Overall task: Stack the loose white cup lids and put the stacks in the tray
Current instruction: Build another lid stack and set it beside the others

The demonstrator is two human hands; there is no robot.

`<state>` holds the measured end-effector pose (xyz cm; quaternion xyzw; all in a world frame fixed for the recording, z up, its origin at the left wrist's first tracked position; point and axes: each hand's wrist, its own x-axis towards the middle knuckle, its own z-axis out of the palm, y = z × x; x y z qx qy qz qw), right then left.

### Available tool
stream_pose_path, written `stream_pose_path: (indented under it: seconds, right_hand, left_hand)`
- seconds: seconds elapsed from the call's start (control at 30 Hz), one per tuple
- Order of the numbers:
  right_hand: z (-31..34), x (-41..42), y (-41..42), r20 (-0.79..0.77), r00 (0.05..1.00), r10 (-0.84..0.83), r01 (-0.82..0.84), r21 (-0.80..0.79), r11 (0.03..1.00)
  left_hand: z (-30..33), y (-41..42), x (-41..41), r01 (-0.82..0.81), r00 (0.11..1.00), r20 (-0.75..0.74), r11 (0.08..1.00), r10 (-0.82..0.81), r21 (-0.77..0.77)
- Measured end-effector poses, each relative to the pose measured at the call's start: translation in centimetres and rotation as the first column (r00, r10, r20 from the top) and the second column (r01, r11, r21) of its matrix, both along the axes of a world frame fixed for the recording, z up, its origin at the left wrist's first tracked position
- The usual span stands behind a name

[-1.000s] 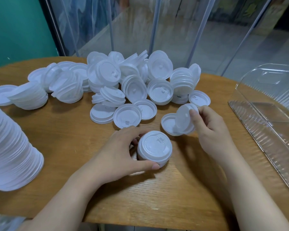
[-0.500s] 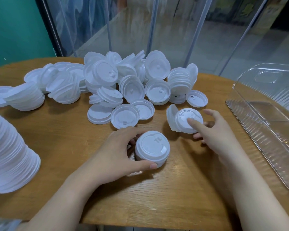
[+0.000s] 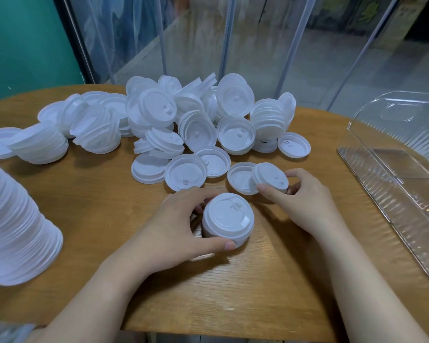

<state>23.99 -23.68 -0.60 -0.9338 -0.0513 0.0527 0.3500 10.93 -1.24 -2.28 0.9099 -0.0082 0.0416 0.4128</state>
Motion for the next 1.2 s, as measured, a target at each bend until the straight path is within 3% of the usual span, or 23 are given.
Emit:
stream_pose_path:
  seconds: [0.17,0.4,0.6,0.83,1.2]
  right_hand:
    - [-1.1,0.6,0.6,0.159,0.987,-0.023,0.039,-0.095,0.995]
    - [-0.6,0.7,0.5,0.222,0.975,0.005,-0.029,0.103,0.994]
    - [1.1,-2.2,0.2,0.338,0.931,0.142,-0.231,0.241,0.942]
    - [0.6,-3.8,0.3,0.282,0.839,0.465,-0.506,0.093,0.857]
    - [0.2,-3.9,1.2,0.189,0.799,0.571,-0.591,0.074,0.803]
  left_hand:
    - [-0.2,0.1,0.0,-0.001,1.0,-0.015,1.0,0.001,0.008]
    - [-0.2,0.2,0.0,0.003,1.0,-0.011,1.0,-0.003,0.002]
    - [-0.3,0.2,0.1,0.021,1.0,-0.005,1.0,-0.021,0.014]
    - [0.0,0.1,0.3,0.024,0.999,0.021,1.0,-0.024,0.002]
    - [0.5,-0.3,0.2,0.018,0.999,0.027,0.999,-0.017,-0.028]
